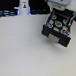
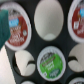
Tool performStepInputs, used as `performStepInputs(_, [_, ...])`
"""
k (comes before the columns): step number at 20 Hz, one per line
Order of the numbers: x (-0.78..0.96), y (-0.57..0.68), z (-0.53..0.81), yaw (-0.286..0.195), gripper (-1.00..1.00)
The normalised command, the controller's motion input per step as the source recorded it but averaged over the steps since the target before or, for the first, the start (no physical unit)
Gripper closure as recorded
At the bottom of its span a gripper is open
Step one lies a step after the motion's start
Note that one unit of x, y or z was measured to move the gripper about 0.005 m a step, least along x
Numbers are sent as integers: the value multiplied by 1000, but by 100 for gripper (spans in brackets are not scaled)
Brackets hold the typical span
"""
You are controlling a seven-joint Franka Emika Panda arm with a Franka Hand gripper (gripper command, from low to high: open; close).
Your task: Open the kcup holder, insert the kcup into the holder, and close the kcup holder
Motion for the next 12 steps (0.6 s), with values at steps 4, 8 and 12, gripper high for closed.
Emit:
performStepInputs(4, [786,-323,47,7,-100])
performStepInputs(8, [702,-113,-88,31,-100])
performStepInputs(12, [606,90,-192,85,-100])
